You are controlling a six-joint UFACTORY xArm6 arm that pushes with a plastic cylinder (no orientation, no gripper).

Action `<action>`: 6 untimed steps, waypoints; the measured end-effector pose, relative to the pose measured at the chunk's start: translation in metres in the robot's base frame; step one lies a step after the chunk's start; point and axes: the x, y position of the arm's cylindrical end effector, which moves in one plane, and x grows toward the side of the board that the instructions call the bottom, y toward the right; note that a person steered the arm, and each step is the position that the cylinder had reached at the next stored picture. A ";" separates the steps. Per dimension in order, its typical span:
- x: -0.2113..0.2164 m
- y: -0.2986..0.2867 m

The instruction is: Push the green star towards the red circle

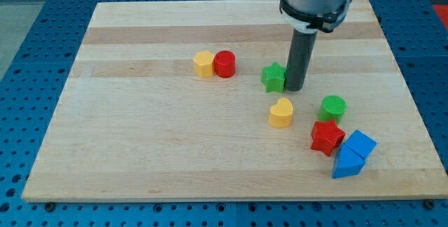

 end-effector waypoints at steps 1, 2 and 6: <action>-0.007 -0.004; -0.006 -0.001; 0.023 0.007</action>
